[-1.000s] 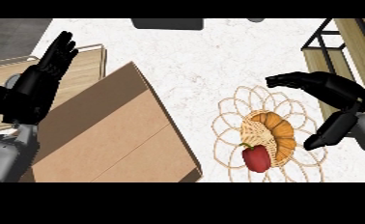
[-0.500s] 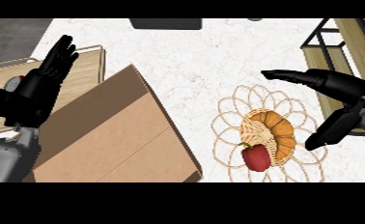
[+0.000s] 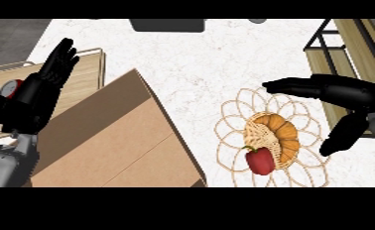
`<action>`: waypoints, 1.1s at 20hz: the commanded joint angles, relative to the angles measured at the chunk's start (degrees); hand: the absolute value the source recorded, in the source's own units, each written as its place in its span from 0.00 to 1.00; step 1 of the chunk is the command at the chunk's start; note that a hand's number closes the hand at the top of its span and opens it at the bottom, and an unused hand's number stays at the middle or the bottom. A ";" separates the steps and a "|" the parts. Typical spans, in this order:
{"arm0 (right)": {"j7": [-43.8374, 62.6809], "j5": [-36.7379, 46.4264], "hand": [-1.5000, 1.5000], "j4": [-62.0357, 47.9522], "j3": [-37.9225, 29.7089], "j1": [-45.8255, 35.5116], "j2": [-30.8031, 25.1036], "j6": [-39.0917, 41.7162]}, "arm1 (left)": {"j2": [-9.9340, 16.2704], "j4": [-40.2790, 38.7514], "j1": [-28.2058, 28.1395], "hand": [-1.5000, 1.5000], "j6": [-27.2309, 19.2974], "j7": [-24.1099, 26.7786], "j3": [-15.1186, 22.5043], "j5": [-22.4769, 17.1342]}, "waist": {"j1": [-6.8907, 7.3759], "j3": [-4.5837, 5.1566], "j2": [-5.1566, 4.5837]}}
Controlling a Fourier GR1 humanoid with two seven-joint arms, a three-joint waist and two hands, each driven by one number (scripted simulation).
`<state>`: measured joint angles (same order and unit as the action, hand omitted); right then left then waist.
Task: Pick the croissant from the placemat and place it in the tiered shelf
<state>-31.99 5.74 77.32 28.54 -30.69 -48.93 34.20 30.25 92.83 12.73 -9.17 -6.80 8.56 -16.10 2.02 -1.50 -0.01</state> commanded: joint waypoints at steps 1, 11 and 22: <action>-9.12 10.05 0.00 -1.75 3.98 0.53 -1.15 -2.21 | -3.71 -1.04 -4.98 0.50 -0.24 2.05 1.90 -0.21 | -0.27 1.40 -0.43; -8.02 16.26 0.00 -2.05 8.81 0.87 1.83 -7.11 | -2.84 -0.54 -5.74 0.50 0.08 0.56 0.25 -0.84 | -1.40 1.52 -0.03; -4.41 24.58 0.00 -2.18 12.84 0.10 2.11 -7.22 | -4.46 2.12 -7.13 0.50 -2.64 0.20 2.36 1.96 | -1.79 1.52 0.04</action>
<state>-36.25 28.23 74.57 41.02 -31.29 -47.08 26.12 30.55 96.13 9.84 -10.10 -7.30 8.06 -15.19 0.57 -1.30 0.51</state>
